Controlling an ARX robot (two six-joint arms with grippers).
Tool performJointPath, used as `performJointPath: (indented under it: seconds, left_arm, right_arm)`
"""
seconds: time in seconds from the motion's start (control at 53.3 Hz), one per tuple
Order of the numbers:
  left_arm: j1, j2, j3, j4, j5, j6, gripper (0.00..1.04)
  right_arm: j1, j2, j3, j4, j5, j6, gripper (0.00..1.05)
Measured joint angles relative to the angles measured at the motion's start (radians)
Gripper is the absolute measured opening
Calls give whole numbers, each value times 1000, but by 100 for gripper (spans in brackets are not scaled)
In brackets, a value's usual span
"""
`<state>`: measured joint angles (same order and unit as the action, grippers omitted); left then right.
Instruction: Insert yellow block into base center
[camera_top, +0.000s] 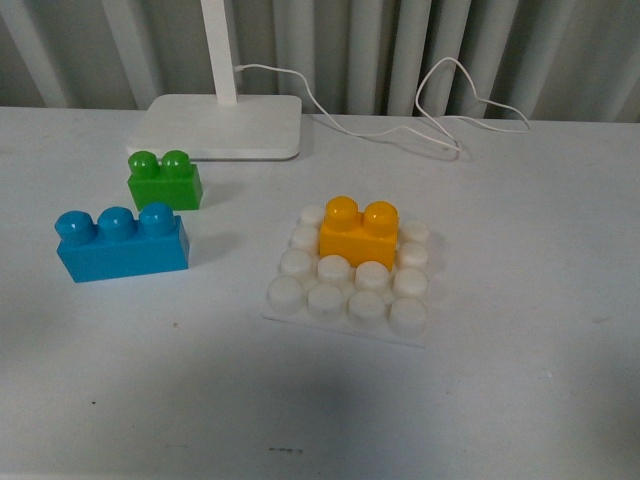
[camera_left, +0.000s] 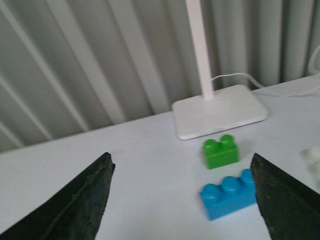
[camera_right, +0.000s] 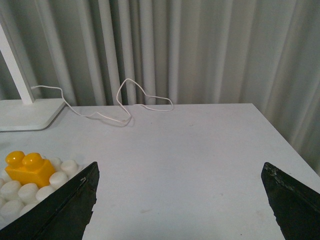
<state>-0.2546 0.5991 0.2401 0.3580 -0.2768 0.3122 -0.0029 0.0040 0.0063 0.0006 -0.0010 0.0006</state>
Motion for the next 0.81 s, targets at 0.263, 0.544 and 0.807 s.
performJointPath:
  seconds: [0.263,0.544,0.807]
  left_arm:
    - [106,-124,-98,-26,133,-281,34]
    - [246,-229,-159,-71,266,-305,4]
    - [252,-317,-194,-123,276,-310,4]
  right_arm:
    - [0,0,0,0,0,0,95]
    - [0,0,0,0,0,0,95]
    - [0,0,0,0,0,0,95]
